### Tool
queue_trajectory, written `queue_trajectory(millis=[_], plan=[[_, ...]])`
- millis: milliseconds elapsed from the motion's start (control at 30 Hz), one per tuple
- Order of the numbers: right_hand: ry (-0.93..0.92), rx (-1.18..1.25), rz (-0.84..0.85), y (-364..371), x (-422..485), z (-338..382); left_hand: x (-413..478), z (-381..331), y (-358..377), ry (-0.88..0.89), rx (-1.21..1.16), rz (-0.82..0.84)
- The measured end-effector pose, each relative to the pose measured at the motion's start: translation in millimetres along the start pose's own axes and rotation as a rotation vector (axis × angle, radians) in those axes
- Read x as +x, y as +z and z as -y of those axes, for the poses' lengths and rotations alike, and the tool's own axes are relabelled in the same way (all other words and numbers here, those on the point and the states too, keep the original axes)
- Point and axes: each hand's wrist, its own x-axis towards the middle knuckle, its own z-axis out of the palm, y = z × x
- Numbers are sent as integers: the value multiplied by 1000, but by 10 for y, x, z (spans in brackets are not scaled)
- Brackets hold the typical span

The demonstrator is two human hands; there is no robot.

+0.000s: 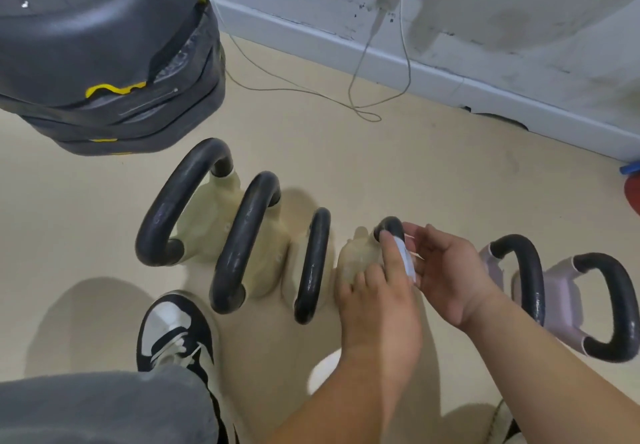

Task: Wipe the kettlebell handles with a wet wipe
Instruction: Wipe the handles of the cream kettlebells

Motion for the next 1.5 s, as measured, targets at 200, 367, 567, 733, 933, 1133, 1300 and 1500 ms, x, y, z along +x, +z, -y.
queue_trajectory(millis=[200, 367, 567, 733, 933, 1133, 1300, 1500], plan=[[12, 65, -48, -48, -23, -37, 1150, -265, -422, -129, 206, 603], [97, -142, 5, -153, -60, -116, 1263, -404, -410, -45, 410, 756], [94, -170, 41, -177, -89, -253, 709, -257, -407, -47, 334, 407], [70, -230, 2, -131, -151, -236, -186, -9, -187, 68, 247, 169], [6, -362, 36, 8, -253, -223, -77, -12, -233, 33, 287, 301], [74, -243, 73, -104, -276, -293, 991, -250, -420, -101, 250, 570], [59, -307, 69, -110, -248, -243, 957, -305, -370, -127, 198, 605], [47, -417, 38, -71, -159, -137, -57, -6, -228, -19, 155, 239]])
